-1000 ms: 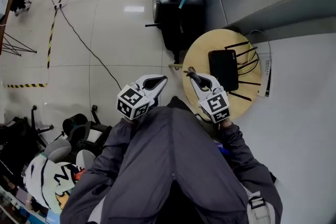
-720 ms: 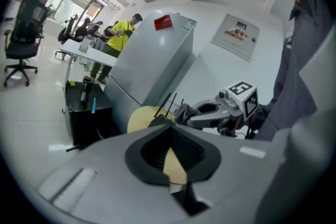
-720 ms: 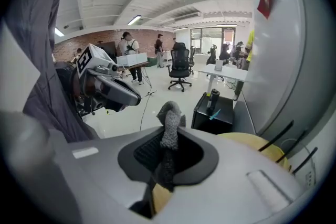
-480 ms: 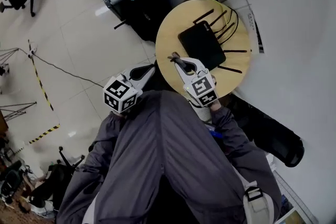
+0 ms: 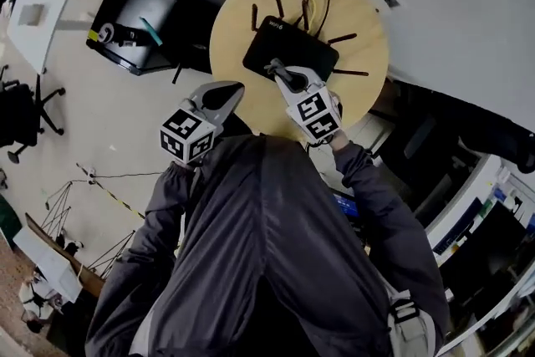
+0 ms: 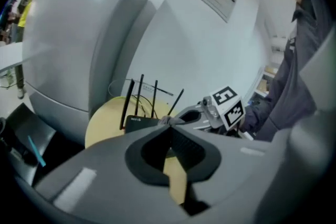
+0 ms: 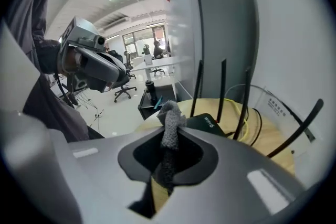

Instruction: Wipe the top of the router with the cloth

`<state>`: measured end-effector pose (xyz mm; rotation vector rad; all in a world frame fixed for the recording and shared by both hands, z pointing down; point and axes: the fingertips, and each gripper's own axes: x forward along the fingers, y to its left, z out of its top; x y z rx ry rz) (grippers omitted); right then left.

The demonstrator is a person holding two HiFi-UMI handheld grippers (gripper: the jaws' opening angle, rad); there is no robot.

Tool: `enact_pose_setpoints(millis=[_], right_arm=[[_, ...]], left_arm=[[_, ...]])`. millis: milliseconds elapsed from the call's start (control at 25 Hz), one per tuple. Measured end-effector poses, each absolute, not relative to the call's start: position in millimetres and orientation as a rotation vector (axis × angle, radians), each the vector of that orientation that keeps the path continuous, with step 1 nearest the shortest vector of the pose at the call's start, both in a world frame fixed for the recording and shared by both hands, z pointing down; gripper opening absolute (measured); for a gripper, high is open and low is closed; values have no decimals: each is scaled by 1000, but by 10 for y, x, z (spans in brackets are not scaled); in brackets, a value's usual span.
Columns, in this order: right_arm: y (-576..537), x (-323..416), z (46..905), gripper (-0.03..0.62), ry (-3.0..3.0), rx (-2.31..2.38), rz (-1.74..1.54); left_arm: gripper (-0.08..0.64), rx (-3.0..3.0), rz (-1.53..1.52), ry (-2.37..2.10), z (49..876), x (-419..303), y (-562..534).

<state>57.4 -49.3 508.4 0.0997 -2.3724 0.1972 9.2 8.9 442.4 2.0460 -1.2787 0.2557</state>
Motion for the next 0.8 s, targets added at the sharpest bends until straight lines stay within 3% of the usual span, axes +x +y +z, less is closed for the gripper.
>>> enact_pose_setpoints(millis=[480,800], right_arm=[[-1493,-205,5659,32,-2159,309,114],[-1651,-224,6136,32,-1978,380,148]], left_arm=[[0,2169,260,-976,4536,-176,-72],[0,2175,221,-887,4623,-529,267]])
